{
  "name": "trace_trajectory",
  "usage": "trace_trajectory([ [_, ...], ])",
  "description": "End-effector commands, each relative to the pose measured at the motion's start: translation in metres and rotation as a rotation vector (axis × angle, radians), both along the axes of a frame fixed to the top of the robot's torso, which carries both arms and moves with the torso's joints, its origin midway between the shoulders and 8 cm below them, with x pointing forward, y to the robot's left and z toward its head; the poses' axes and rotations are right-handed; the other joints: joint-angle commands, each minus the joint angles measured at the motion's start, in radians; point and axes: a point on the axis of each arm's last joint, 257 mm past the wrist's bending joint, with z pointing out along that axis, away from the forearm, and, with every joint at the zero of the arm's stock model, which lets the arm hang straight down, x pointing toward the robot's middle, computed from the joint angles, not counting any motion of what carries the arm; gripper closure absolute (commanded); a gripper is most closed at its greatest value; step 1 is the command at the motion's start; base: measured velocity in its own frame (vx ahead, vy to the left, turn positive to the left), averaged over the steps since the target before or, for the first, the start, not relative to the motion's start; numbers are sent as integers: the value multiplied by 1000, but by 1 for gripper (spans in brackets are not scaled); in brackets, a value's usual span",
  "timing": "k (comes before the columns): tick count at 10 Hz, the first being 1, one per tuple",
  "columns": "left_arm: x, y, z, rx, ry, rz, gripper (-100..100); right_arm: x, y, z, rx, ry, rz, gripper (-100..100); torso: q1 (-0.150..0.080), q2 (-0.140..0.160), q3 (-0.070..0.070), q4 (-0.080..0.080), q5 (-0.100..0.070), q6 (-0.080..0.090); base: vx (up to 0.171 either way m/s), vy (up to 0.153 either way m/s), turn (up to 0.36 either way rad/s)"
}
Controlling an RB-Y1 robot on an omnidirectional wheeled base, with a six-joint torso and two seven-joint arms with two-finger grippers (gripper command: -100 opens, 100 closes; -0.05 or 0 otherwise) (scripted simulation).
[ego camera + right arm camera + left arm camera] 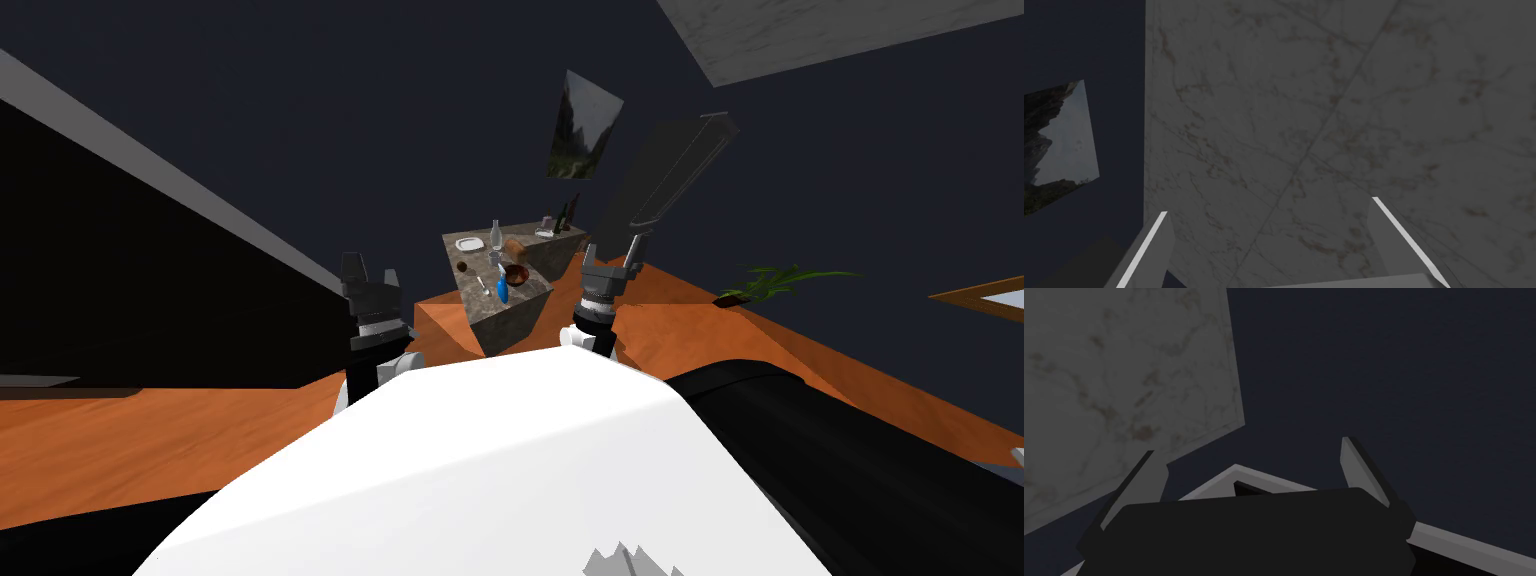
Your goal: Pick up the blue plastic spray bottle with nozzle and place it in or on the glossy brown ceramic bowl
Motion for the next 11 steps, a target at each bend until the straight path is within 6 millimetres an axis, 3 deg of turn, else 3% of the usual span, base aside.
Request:
trace_trajectory([
  [1, 3, -2, -8, 36, 36, -10, -100, 0, 0, 0, 0, 0, 0, 0, 0, 0, 0, 0, 0, 0, 3, -47, -11],
  [5, 11, 0, -33, 102, 145, -21, -100, 0, 0, 0, 0, 0, 0, 0, -7, 1, 0, 0, -2, 0, -1, -112, -7],
  [10, 17, 8, -79, 176, 329, -24, -100, 0, 0, 0, 0, 0, 0, 0, -11, 2, 1, 0, -2, 0, -15, -152, -15],
  [11, 17, 8, -79, 176, 329, -24, -100, 0, 0, 0, 0, 0, 0, 0, -11, 1, 1, 0, -3, 0, -16, -111, 3],
])
